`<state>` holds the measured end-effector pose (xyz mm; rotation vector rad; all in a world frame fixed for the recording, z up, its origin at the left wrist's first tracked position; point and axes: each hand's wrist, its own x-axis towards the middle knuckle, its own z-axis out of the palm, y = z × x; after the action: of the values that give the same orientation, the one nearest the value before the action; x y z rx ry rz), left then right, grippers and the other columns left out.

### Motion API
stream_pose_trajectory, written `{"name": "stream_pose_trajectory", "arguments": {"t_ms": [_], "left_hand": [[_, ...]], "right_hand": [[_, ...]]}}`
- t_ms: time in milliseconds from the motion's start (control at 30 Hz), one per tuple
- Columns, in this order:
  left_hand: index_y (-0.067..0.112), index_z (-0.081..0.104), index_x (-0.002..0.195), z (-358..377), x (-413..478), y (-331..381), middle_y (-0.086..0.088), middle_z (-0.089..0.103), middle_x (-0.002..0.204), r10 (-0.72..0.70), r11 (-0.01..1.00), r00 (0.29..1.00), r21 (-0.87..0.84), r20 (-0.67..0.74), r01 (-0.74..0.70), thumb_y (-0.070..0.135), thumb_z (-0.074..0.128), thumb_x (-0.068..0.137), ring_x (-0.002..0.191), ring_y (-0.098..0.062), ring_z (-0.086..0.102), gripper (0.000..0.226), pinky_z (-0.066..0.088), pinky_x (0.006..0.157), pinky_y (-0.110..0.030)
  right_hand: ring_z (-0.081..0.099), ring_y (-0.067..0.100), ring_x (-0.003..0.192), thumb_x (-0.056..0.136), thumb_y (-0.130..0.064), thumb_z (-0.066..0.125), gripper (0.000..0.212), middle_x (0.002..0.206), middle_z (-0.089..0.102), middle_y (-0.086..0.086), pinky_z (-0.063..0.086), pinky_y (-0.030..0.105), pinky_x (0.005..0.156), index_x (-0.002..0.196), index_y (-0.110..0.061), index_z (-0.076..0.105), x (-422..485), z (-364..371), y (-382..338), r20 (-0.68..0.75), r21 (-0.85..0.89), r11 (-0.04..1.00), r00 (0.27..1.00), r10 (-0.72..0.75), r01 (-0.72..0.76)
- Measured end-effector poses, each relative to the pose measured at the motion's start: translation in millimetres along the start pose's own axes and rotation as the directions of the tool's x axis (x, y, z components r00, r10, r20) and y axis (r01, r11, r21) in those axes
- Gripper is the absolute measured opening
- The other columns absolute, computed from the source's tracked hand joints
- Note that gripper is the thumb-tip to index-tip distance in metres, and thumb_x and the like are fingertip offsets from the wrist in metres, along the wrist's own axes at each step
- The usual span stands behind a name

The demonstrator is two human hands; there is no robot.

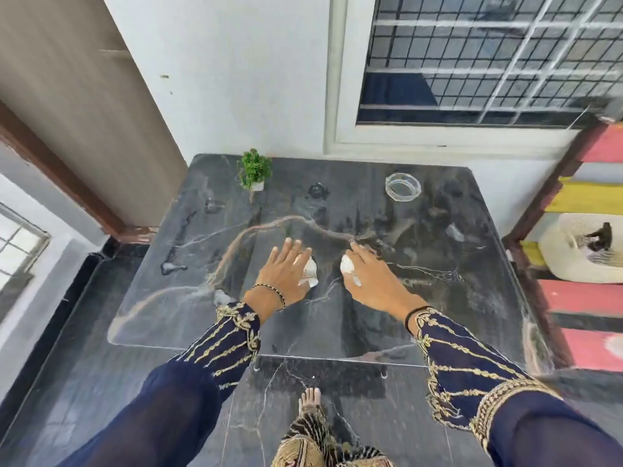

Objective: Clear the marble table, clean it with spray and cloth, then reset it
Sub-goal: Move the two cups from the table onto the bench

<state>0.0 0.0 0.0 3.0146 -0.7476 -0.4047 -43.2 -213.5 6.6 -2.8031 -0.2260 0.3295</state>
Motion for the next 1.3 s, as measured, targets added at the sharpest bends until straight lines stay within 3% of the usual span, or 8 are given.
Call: {"name": "stream_pose_trajectory", "arguments": {"t_ms": [133,233,367,567,767,867,1067,1300], "left_hand": [[0.026,0.013,0.151,15.1,0.0,1.5,-0.008,0.009,0.161,-0.036,0.998,0.999,-0.056,0.02,0.037,0.035,0.055,0.088,0.145,-0.034,0.019,0.076,0.031,0.113,-0.046],[0.029,0.019,0.147,19.1,4.9,5.0,-0.004,0.013,0.158,-0.09,0.99,0.996,-0.106,-0.025,0.087,0.022,0.055,0.088,0.13,-0.031,0.04,0.07,0.053,0.087,-0.042],[0.03,0.024,0.143,20.8,17.5,2.5,-0.004,0.017,0.154,-0.116,0.987,0.993,-0.119,-0.035,0.111,0.012,0.059,0.086,0.113,-0.028,0.048,0.069,0.056,0.068,-0.038],[0.027,0.031,0.143,21.3,36.2,-3.1,-0.012,0.027,0.142,-0.122,0.989,0.992,-0.089,-0.034,0.119,0.004,0.059,0.085,0.102,-0.029,0.054,0.068,0.058,0.062,-0.037],[0.019,0.04,0.135,12.4,48.3,3.9,-0.014,0.035,0.128,-0.164,0.977,0.986,-0.134,0.033,0.167,0.005,0.053,0.088,0.094,-0.031,0.061,0.05,0.053,0.068,-0.036],[0.01,0.045,0.129,8.4,56.5,17.4,-0.014,0.041,0.128,-0.134,0.976,0.989,-0.163,0.063,0.143,0.01,0.047,0.092,0.104,-0.034,0.058,0.037,0.048,0.081,-0.037],[0.004,0.051,0.113,7.9,84.1,60.9,-0.019,0.066,0.107,-0.088,0.932,0.988,-0.339,0.124,0.126,0.011,0.046,0.091,0.097,-0.038,0.061,0.024,0.049,0.078,-0.042],[0.004,0.053,0.114,2.4,122.2,143.5,-0.022,0.065,0.106,-0.013,0.91,0.991,-0.41,0.132,0.067,0.012,0.044,0.09,0.094,-0.042,0.062,0.027,0.052,0.079,-0.042]], "right_hand": [[0.022,0.027,0.152,0.094,-0.021,0.058,0.069,0.166,0.019,0.01,0.032,0.045,0.115,0.155,-0.01,0.028,3.8,7.1,15.0,0.052,-0.078,0.997,0.998,0.018,-0.014],[0.028,0.028,0.149,0.094,-0.011,0.055,0.068,0.166,0.021,0.008,0.038,0.044,0.114,0.156,-0.015,0.027,10.4,10.2,22.2,0.019,-0.011,0.998,0.998,0.062,-0.061],[0.035,0.024,0.143,0.097,-0.01,0.051,0.064,0.162,0.027,0.001,0.051,0.046,0.1,0.156,-0.021,0.029,22.6,9.9,28.8,-0.017,0.04,0.993,0.994,0.112,-0.112],[0.038,0.025,0.142,0.093,-0.006,0.056,0.064,0.153,0.042,0.005,0.044,0.045,0.109,0.153,-0.016,0.036,40.5,11.0,40.6,-0.013,0.123,0.982,0.989,0.147,-0.144],[0.06,0.036,0.113,0.094,-0.007,0.053,0.041,0.124,0.064,0.015,0.046,0.044,0.088,0.135,-0.01,0.047,45.8,8.7,48.9,-0.042,0.209,0.947,0.965,0.258,-0.244],[0.063,0.038,0.1,0.094,-0.008,0.052,0.026,0.108,0.07,0.016,0.048,0.045,0.079,0.12,-0.008,0.053,39.4,5.8,58.4,-0.053,0.299,0.91,0.947,0.317,-0.288],[0.064,0.035,0.092,0.095,-0.011,0.053,0.018,0.098,0.072,0.015,0.051,0.046,0.079,0.113,-0.008,0.058,10.5,-6.3,89.2,-0.062,0.49,0.776,0.873,0.484,-0.396],[0.061,0.019,0.08,0.095,-0.015,0.057,0.014,0.091,0.069,0.005,0.039,0.022,0.061,0.107,-0.012,0.063,-27.7,-21.9,171.3,-0.076,0.639,0.634,0.784,0.616,-0.436]]}}
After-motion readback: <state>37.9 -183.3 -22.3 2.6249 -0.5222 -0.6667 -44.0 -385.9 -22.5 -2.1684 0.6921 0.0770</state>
